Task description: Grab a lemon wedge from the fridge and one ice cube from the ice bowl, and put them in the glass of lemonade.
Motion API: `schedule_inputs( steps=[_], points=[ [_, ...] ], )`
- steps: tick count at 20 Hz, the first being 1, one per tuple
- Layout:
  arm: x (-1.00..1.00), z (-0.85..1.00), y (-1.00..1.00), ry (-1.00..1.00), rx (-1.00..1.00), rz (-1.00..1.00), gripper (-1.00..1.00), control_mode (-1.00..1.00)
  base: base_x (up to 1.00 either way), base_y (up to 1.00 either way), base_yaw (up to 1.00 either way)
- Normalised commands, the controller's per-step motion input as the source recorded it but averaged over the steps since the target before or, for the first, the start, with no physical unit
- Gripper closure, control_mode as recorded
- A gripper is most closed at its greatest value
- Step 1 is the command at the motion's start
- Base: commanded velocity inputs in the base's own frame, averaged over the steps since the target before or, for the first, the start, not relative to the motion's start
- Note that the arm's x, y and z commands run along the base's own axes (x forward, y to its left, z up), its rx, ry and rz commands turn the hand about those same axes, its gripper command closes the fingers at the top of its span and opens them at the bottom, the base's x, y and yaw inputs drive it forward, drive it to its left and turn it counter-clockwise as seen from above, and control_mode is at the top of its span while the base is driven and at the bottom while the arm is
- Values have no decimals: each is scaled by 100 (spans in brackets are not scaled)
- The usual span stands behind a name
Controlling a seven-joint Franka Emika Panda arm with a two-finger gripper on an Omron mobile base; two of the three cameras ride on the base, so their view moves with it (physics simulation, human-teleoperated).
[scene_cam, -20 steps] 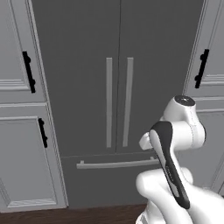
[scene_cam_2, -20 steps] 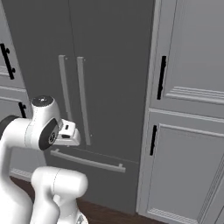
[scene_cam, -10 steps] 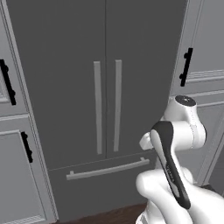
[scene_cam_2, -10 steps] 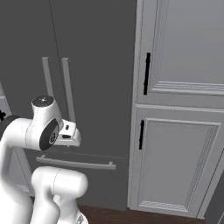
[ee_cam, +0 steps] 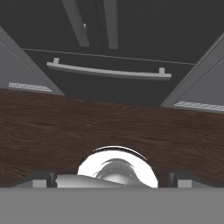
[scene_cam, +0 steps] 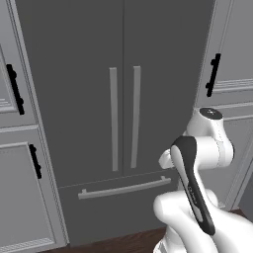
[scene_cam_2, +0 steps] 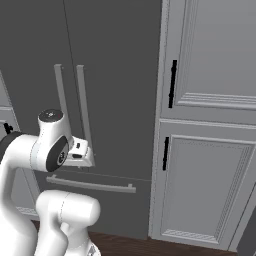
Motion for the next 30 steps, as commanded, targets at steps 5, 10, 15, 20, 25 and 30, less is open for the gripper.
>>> schedule_inputs(
  steps=[5, 10, 15, 20, 25, 30],
  points=[
    [0, 0, 0, 0, 0, 0, -100, 100, -38, 2, 11],
    [0, 0, 0, 0, 0, 0, -100, 100, -14, 36, 0],
    [0, 0, 0, 0, 0, 0, -100, 100, -28, 21, -1],
    [0, 0, 0, 0, 0, 0, -100, 100, -31, 0, 0],
    [0, 0, 0, 0, 0, 0, -100, 100, -11, 0, 0],
    [0, 0, 0, 0, 0, 0, -100, 100, -14, 4, -2]
  ],
)
